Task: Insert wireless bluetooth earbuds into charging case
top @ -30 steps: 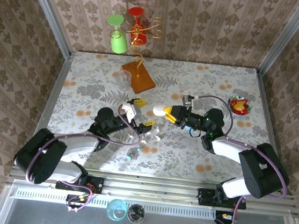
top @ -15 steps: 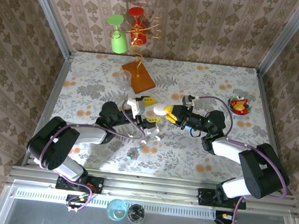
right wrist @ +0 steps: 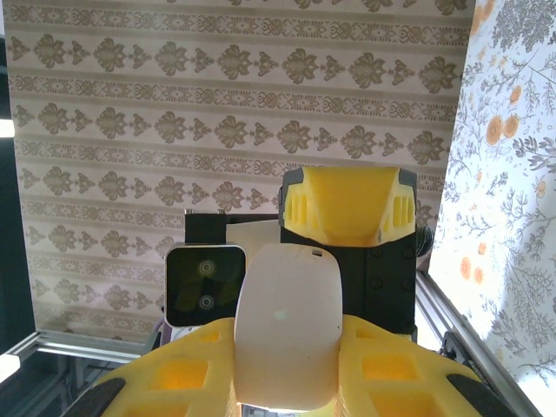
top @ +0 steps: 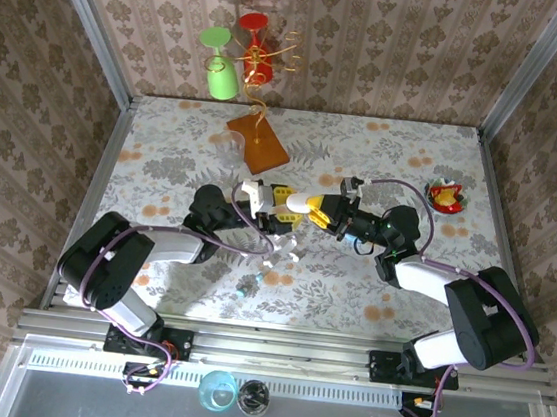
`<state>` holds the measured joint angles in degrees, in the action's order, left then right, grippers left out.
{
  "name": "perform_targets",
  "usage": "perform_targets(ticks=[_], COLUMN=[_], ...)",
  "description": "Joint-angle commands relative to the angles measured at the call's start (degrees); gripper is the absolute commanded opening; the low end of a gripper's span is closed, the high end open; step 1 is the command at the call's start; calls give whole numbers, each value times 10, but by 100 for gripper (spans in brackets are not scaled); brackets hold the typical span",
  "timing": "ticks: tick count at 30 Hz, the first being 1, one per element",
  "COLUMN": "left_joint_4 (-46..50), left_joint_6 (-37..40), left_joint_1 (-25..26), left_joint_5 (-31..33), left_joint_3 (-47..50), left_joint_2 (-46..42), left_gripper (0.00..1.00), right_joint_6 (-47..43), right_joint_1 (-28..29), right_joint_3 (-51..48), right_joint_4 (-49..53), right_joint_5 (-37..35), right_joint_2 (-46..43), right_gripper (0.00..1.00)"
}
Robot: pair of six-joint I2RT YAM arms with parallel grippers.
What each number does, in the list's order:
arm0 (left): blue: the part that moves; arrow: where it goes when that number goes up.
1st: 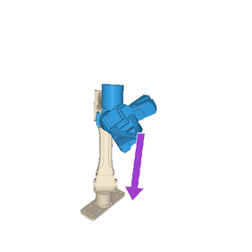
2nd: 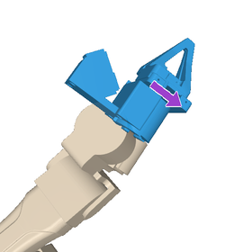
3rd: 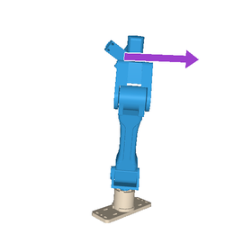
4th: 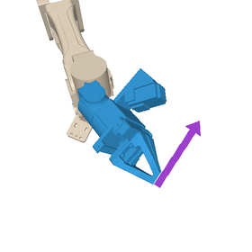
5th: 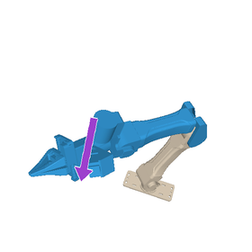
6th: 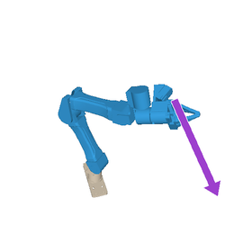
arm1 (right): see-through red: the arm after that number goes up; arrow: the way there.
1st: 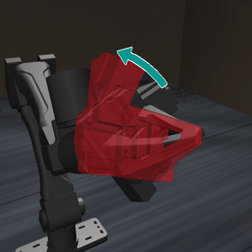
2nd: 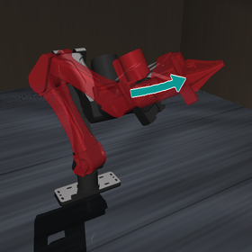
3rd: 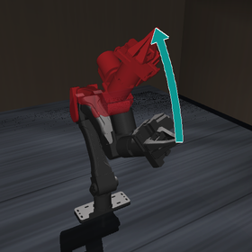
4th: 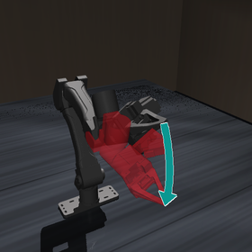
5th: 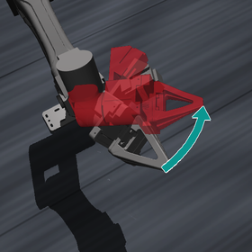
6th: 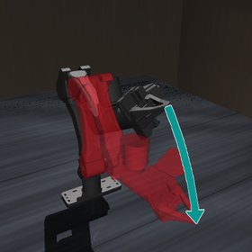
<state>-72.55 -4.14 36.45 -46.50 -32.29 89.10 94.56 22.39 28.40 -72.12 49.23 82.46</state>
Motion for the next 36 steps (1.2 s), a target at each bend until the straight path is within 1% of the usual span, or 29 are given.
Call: perform_targets(ticks=[1,3,4,7,16,19,23,28,31,32,33,36], left_joint_4=[-21,-20,-20,-20,-21,-21,-20,-20,-20,-20,-20,-18], left_joint_6=[-13,-13,-14,-17,-21,-20,-19,-18,-16,-14,-13,-14], left_joint_1=[4,4,5,5,6,7,9,9,10,10,9,9], left_joint_5=[-12,-13,-13,-13,-19,-19,-21,-21,-22,-21,-20,-18], left_joint_3=[-14,-14,-14,-15,-20,-21,-21,-20,-20,-20,-19,-16], left_joint_2=[-4,-4,-4,-3,5,3,1,6,10,9,9,12], left_gripper=[45,41,40,44,42,47,48,39,31,30,30,29], right_joint_6=[-2,-3,-4,-5,-14,-15,-17,-16,-15,-15,-15,-22], right_joint_1=[3,2,2,2,3,2,2,1,1,1,1,-1], right_joint_3=[7,7,7,6,1,-3,-4,-4,-6,-5,-5,-7], right_joint_4=[-27,-27,-27,-27,-27,-27,-28,-28,-27,-26,-25,-21], right_joint_5=[-4,-4,-3,-4,-4,-9,-11,-11,-12,-13,-13,-20], right_joint_2=[-2,0,2,7,13,15,13,11,8,7,6,3], right_gripper=[0,0,0,0,0,0,0,0,0,0,6,35])
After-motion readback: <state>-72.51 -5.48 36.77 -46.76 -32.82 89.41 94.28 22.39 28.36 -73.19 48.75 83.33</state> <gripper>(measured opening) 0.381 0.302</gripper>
